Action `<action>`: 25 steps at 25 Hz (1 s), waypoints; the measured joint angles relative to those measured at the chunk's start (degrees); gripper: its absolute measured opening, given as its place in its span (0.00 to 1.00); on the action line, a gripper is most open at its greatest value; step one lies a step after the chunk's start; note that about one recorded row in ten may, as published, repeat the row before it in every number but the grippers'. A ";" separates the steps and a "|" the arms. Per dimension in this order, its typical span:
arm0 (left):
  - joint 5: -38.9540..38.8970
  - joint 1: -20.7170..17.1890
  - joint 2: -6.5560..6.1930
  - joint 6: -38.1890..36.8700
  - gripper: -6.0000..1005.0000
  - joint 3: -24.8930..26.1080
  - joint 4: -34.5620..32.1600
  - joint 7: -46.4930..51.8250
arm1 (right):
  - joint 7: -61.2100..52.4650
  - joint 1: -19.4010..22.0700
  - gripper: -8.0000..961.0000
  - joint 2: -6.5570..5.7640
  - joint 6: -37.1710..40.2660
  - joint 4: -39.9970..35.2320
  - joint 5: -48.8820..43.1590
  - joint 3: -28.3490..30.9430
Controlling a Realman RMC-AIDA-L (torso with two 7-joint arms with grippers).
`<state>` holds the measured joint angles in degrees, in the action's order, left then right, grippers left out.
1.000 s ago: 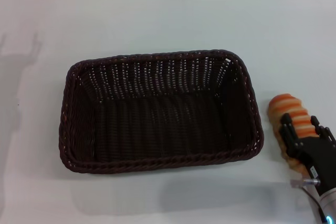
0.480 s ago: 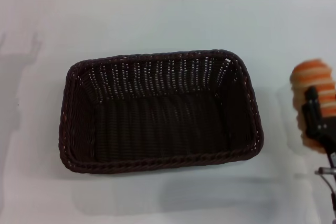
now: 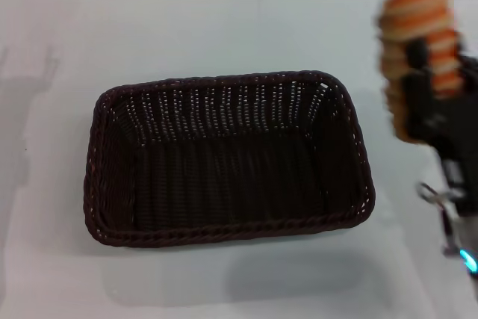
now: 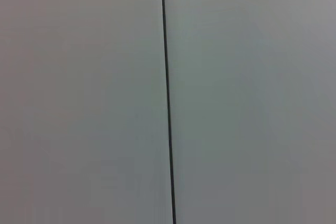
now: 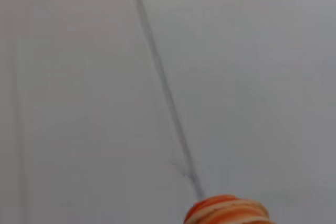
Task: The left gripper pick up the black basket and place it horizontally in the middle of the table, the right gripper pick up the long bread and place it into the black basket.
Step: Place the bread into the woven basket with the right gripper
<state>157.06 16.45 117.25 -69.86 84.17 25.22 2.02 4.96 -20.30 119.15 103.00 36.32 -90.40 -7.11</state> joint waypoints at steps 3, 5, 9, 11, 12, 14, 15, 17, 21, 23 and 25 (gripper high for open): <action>0.01 0.04 0.14 -0.01 0.79 0.03 0.00 0.14 | -0.20 -6.88 0.46 0.06 -8.30 -1.56 -0.20 0.77; 0.01 0.03 0.21 -0.04 0.79 0.03 0.00 0.18 | -0.28 -8.26 0.44 0.06 -10.06 -1.64 -0.53 0.99; -0.01 -0.21 0.45 -0.04 0.79 0.03 0.00 0.21 | -0.40 -10.77 0.41 0.11 -14.80 -0.82 -4.47 3.13; 0.00 -0.38 0.50 -0.06 0.79 0.08 0.00 0.44 | -0.42 -10.35 0.41 0.19 -16.56 0.04 -10.00 5.49; 0.00 -0.38 0.50 -0.06 0.79 0.08 0.00 0.44 | -0.42 -10.06 0.41 0.21 -16.83 0.28 -11.25 5.93; -0.01 -0.42 0.50 -0.07 0.79 0.12 0.00 0.47 | -0.43 -9.68 0.40 0.26 -16.99 0.56 -12.06 6.22; 0.01 -0.45 0.51 -0.10 0.79 0.20 0.00 0.48 | -0.43 -9.48 0.40 0.29 -17.19 0.74 -12.49 6.35; 0.01 -0.46 0.51 -0.10 0.79 0.28 0.00 0.48 | -0.51 -9.33 0.43 0.30 -17.98 0.89 -12.72 6.51; 0.00 -0.55 0.46 -0.10 0.79 0.63 -0.08 0.33 | -1.09 -9.32 0.48 0.17 -20.23 1.47 -12.79 7.68; 0.00 -0.55 0.44 -0.13 0.79 0.64 -0.18 0.36 | -1.52 -9.33 0.54 0.10 -20.53 1.85 -12.82 7.86; 0.00 -0.55 0.44 -0.13 0.79 0.64 -0.22 0.36 | -2.16 -9.48 0.65 0.06 -20.83 1.92 -12.83 7.87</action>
<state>157.06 15.90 117.68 -69.99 84.82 25.00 2.38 2.80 -29.77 119.21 82.17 38.24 -103.24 0.77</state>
